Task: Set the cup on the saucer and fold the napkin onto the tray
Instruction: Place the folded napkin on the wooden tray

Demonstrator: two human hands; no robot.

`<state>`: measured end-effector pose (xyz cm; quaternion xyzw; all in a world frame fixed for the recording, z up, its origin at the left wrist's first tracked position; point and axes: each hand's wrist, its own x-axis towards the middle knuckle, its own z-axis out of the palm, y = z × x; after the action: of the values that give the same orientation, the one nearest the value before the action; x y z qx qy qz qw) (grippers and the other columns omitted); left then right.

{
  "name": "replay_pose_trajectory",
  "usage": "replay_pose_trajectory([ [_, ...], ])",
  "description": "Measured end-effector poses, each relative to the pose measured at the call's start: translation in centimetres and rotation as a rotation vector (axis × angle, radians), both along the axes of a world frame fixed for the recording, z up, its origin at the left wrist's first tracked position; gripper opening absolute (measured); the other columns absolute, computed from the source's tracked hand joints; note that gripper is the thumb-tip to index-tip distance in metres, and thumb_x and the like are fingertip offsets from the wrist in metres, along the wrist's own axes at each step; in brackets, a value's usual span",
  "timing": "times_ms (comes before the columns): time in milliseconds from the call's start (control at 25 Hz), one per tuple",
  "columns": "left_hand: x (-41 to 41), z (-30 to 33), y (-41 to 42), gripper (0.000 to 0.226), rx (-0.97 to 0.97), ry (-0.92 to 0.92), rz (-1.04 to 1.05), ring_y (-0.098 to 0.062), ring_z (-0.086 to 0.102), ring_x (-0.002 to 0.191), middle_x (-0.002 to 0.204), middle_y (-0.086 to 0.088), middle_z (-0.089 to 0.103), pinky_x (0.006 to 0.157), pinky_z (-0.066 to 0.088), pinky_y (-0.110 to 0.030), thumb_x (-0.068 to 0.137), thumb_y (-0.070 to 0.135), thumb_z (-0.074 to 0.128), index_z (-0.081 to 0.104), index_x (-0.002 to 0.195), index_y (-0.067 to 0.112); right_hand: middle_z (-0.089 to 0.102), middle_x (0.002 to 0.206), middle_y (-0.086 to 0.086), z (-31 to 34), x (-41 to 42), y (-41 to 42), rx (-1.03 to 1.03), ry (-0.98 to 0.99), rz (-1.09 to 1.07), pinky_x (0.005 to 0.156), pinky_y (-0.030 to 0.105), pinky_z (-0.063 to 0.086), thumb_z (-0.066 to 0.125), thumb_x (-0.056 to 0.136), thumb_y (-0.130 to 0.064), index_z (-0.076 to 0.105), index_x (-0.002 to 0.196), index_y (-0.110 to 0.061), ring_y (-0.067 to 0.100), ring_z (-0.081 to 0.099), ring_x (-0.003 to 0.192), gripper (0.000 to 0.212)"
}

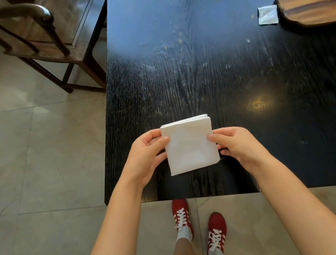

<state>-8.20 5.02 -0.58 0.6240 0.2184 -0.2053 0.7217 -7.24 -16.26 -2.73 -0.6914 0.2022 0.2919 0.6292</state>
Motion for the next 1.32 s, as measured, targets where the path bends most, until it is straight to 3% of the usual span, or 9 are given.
replay_pose_trajectory([
  [160, -1.0, 0.2, -0.1, 0.022, 0.106, -0.015, -0.075, -0.012, 0.068, 0.095, 0.1, -0.002, 0.072, 0.07, 0.057, -0.024, 0.087, 0.004, 0.058, 0.061, 0.107, 0.012, 0.071, 0.101, 0.002, 1.1, -0.8, -0.6, 0.066, -0.004, -0.047, 0.079, 0.031, 0.054, 0.061, 0.086, -0.018, 0.066, 0.102, -0.011, 0.016, 0.067, 0.095, 0.018],
  [360, -1.3, 2.6, -1.9, 0.018, 0.189, -0.051, 0.002, -0.018, 0.067, 0.097, 0.101, -0.005, 0.071, 0.075, 0.057, -0.03, 0.086, 0.004, 0.06, 0.066, 0.102, 0.012, 0.073, 0.096, 0.006, 4.7, -1.7, -2.1, 0.067, -0.06, -0.062, 0.064, 0.025, 0.058, 0.063, 0.085, -0.014, 0.067, 0.098, -0.008, 0.015, 0.071, 0.084, 0.015],
  [520, -2.0, 6.3, -4.0, 0.019, 0.147, -0.076, 0.008, -0.02, 0.067, 0.098, 0.102, -0.007, 0.071, 0.082, 0.056, -0.036, 0.084, 0.008, 0.064, 0.067, 0.102, 0.013, 0.073, 0.092, 0.008, 8.7, -2.8, -4.1, 0.036, -0.109, -0.116, 0.056, 0.021, 0.056, 0.064, 0.084, -0.011, 0.068, 0.095, -0.006, 0.017, 0.071, 0.08, 0.013],
  [720, -2.9, 10.9, -7.0, 0.029, 0.081, -0.098, -0.129, -0.016, 0.067, 0.097, 0.105, -0.005, 0.07, 0.082, 0.055, -0.031, 0.084, 0.005, 0.063, 0.063, 0.111, 0.014, 0.071, 0.093, 0.009, 13.5, -4.9, -7.3, 0.006, -0.154, -0.196, 0.053, 0.02, 0.055, 0.062, 0.085, -0.01, 0.067, 0.093, -0.006, 0.019, 0.069, 0.083, 0.01],
  [840, -3.0, 11.9, -8.9, 0.04, 0.08, -0.088, -0.21, -0.019, 0.065, 0.102, 0.109, -0.004, 0.068, 0.088, 0.054, -0.039, 0.082, 0.001, 0.063, 0.059, 0.118, 0.019, 0.07, 0.093, 0.009, 14.7, -5.4, -8.9, -0.018, -0.156, -0.248, 0.051, 0.019, 0.054, 0.062, 0.085, -0.009, 0.065, 0.095, -0.004, 0.017, 0.068, 0.08, 0.012],
  [1200, -0.3, 9.9, -12.2, 0.05, 0.061, -0.012, -0.29, -0.021, 0.062, 0.105, 0.113, -0.006, 0.065, 0.089, 0.053, -0.04, 0.082, -0.005, 0.059, 0.053, 0.124, 0.02, 0.065, 0.106, 0.01, 14.0, -3.6, -10.9, -0.151, -0.054, -0.325, 0.079, 0.038, 0.056, 0.063, 0.084, -0.01, 0.063, 0.101, -0.006, 0.024, 0.064, 0.096, 0.017],
  [1320, 2.2, 10.0, -13.0, 0.051, 0.061, 0.01, -0.318, -0.021, 0.061, 0.105, 0.113, -0.006, 0.063, 0.088, 0.053, -0.04, 0.081, -0.006, 0.059, 0.052, 0.125, 0.019, 0.065, 0.108, 0.011, 14.2, -2.0, -11.7, -0.161, -0.019, -0.357, 0.077, 0.037, 0.056, 0.062, 0.084, -0.007, 0.063, 0.104, -0.007, 0.024, 0.064, 0.097, 0.021],
])
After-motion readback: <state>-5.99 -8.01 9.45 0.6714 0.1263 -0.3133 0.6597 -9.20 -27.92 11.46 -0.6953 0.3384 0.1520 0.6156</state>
